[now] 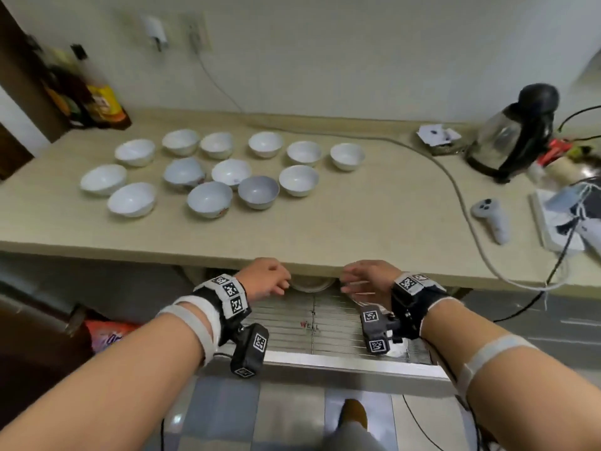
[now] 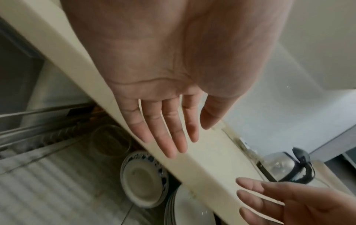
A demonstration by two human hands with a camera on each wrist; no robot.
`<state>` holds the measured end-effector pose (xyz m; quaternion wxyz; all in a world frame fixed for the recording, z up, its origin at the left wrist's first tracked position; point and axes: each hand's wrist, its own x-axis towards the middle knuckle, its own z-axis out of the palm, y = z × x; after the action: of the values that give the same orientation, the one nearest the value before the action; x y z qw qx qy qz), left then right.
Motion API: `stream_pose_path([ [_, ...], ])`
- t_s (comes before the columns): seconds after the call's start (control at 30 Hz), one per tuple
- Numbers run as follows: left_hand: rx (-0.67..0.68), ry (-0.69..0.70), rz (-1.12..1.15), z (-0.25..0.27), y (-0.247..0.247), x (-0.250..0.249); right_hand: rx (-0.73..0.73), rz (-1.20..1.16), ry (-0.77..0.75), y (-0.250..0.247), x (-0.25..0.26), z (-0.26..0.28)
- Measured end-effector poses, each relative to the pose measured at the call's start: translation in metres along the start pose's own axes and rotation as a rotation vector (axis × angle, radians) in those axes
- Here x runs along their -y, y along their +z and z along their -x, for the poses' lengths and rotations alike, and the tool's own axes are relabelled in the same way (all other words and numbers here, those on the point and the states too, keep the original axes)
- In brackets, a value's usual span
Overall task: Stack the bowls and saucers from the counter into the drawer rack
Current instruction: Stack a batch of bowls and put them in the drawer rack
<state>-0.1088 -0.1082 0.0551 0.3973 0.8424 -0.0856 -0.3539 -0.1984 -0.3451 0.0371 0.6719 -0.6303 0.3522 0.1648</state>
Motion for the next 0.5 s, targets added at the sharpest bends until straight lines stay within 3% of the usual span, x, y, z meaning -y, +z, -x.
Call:
stream_pose_path([
  [0.13,-0.1,0.031,0.158,-0.022,-0.045,-0.024,-0.016,-0.021,-0.102,0.015,0.043,-0.007],
  [0.23,-0.178,-0.052,0.297,-0.047,-0.071,-0.032,-0.017,-0.035,-0.126,0.024,0.071,-0.034],
  [0.37,-0.172,-0.22,0.536,-0.083,-0.097,-0.041,-0.056,-0.095,-0.105,0.037,0.111,-0.086],
  [0.5,-0.148,-0.265,0.654,-0.115,-0.102,-0.047,-0.11,-0.144,-0.053,0.052,0.148,-0.134],
])
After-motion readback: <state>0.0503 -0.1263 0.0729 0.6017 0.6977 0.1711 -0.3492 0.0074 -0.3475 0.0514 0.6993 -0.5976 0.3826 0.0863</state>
